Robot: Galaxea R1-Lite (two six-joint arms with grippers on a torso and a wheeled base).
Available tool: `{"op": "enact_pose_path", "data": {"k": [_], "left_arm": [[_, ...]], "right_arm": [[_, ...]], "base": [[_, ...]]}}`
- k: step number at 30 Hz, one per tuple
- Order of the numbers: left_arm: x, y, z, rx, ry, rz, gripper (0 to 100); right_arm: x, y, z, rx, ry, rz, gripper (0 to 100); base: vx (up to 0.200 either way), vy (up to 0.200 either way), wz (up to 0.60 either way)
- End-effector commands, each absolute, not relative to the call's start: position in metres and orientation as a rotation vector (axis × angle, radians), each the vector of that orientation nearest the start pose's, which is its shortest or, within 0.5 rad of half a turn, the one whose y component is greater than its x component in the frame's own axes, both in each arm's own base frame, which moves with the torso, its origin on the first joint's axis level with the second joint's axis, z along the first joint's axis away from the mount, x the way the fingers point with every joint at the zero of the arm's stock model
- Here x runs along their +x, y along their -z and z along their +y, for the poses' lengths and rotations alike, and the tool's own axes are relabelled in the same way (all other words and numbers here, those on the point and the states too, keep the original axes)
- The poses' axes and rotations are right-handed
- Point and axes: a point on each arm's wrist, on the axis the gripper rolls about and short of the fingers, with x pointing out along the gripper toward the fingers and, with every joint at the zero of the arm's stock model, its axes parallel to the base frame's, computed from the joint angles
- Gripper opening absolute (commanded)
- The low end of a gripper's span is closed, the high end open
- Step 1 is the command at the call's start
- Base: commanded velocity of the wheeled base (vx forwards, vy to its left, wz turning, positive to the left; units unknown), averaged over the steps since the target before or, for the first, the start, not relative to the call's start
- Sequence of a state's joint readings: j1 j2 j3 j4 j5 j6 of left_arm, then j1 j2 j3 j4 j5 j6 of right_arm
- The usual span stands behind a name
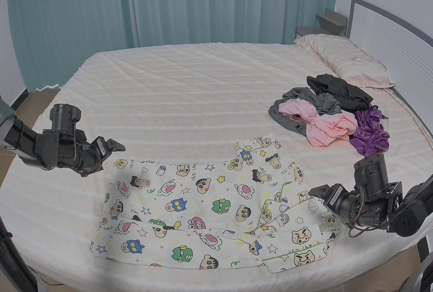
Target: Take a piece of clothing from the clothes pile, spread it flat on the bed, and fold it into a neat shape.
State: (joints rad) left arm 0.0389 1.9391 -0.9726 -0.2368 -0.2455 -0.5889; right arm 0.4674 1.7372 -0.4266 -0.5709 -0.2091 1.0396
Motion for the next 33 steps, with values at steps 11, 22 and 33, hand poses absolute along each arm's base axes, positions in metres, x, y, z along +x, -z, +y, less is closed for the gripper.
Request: {"op": "enact_pose_path", "data": {"k": [11,22,33], "left_arm": [[0.431,-0.042,0.029,-0.497,-0.034,0.824,100],[0.443,-0.041,0.029,-0.522,0.037,0.807,100],[0.452,-0.039,0.030,-0.526,0.037,0.792,0]], "right_arm": [[0.215,-0.075,0.108,0.713,0.119,0.769,100],[0.215,-0.075,0.109,0.711,0.115,0.769,100],[0.225,-0.082,0.108,0.696,0.067,0.749,100]], "base": [[0.000,0.000,0.00],[0.000,0.000,0.00],[0.000,0.000,0.00]]}}
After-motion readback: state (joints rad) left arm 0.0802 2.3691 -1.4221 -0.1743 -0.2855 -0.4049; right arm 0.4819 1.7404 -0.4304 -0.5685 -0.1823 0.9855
